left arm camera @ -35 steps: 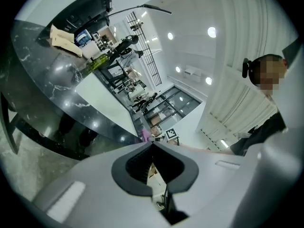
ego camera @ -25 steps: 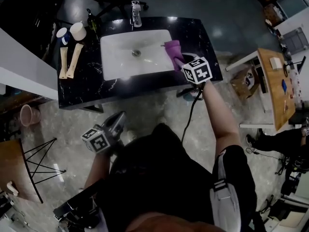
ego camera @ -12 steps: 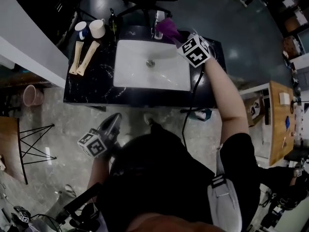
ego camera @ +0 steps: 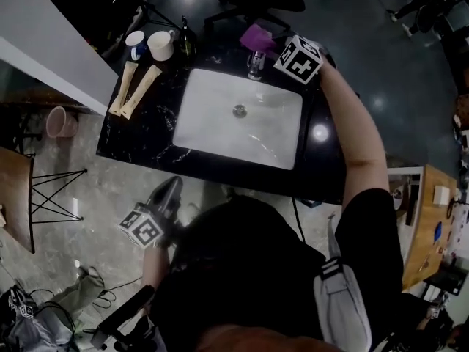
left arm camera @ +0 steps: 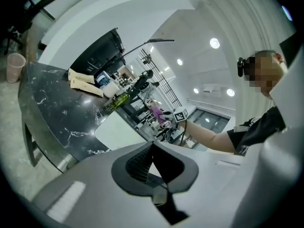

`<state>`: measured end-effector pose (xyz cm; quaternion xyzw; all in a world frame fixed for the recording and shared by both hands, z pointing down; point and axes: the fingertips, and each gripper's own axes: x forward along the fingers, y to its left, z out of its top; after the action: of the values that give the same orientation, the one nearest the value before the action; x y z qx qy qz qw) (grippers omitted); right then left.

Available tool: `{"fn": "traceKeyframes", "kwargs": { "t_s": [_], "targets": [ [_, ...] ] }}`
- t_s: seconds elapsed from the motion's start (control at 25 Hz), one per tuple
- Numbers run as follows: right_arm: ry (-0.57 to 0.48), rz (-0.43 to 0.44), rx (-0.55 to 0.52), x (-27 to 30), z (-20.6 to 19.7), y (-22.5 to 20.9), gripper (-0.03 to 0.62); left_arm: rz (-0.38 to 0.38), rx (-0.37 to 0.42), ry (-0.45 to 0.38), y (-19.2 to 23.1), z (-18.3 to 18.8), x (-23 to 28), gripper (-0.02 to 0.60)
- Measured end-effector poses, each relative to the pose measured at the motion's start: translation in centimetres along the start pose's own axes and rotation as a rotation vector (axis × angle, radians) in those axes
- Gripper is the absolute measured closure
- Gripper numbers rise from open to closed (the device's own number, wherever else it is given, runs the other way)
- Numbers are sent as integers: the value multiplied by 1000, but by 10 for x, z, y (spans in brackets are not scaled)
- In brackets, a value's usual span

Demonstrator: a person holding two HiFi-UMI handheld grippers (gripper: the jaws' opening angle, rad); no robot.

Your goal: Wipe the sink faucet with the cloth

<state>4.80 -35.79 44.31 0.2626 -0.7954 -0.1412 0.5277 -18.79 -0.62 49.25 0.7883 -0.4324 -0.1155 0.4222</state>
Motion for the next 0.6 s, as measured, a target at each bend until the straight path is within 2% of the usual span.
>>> {"fn": "traceKeyframes", "kwargs": {
  "t_s": [0.12, 0.24, 0.44, 0.6],
  "targets": [
    [8, 45, -21, 14, -5, -17, 494, 50, -11, -25, 3, -2, 5, 581],
    [23, 46, -22, 32, -12, -39, 496, 83, -30, -47, 6, -7, 10, 581],
    [14, 32, 64, 55, -19, -72, 499, 125, -36, -54, 5, -12, 11, 581],
    [14, 28, 88, 62, -24, -75, 500, 144, -41, -65, 6, -13, 10, 581]
  ]
}}
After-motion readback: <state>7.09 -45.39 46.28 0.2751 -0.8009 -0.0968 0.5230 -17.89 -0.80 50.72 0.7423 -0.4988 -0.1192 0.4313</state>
